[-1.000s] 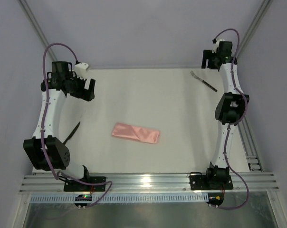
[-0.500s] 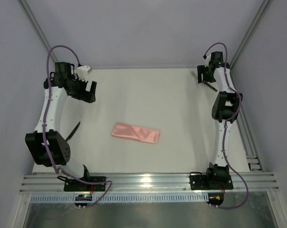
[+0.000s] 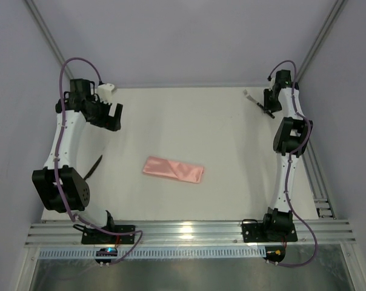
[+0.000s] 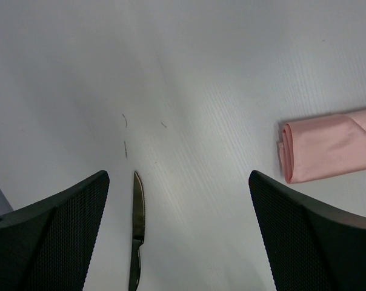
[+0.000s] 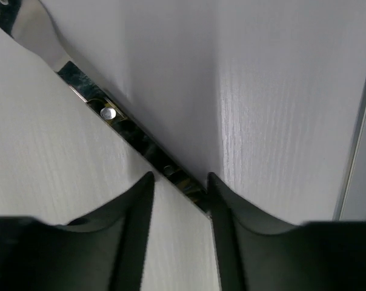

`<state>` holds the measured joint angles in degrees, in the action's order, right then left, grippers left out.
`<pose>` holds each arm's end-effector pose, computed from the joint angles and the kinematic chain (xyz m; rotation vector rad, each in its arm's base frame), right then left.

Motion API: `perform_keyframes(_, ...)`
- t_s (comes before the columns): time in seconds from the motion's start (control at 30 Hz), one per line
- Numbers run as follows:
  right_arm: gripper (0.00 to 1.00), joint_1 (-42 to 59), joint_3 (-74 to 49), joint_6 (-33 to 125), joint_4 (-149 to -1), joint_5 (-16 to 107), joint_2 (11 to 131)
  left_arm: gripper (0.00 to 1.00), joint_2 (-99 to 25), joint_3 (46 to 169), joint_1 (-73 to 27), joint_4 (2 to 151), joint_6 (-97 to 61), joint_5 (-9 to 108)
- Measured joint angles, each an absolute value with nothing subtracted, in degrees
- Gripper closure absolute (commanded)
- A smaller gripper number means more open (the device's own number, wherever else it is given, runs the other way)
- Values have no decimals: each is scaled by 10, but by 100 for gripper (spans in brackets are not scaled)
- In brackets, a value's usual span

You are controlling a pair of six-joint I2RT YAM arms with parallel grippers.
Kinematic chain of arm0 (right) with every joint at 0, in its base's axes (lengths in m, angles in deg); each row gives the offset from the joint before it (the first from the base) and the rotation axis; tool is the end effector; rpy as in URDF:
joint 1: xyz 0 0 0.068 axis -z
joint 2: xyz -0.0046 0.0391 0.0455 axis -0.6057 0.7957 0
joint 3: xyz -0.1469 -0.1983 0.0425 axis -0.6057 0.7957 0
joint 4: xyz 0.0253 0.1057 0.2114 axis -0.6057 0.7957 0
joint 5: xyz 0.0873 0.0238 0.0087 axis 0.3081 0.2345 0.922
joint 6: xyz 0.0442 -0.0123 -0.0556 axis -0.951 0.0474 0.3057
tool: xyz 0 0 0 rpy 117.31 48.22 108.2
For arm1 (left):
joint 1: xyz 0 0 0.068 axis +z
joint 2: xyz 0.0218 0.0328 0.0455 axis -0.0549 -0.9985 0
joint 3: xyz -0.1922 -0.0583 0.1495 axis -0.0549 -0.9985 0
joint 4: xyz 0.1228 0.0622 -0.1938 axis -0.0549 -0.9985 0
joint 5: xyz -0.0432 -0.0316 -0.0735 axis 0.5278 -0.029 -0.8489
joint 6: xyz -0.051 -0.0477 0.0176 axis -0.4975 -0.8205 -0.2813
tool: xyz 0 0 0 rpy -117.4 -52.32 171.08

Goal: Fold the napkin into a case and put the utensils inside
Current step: Pick up the spoon from the corner of the board.

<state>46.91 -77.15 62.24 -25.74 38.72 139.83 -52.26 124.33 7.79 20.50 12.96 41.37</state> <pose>0.5151 -0.0865 0.1408 0.0013 2.6161 -0.0974 0.3183 0.0090 0.2999 0.4350 2.4541 -0.1903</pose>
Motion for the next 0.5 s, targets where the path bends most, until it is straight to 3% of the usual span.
perform_keyframes(0.13,96,470,-771,621,-246,394,1398,1,-523,1245,78,205,128,414)
perform_keyframes(0.23,96,468,-768,615,-247,399,1396,1,-523,1245,78,205,128,409)
perform_keyframes(0.33,96,468,-725,595,-256,424,1371,8,-523,1245,78,201,128,388)
perform_keyframes(0.5,96,462,-462,508,-360,455,1210,26,-523,1249,74,165,134,323)
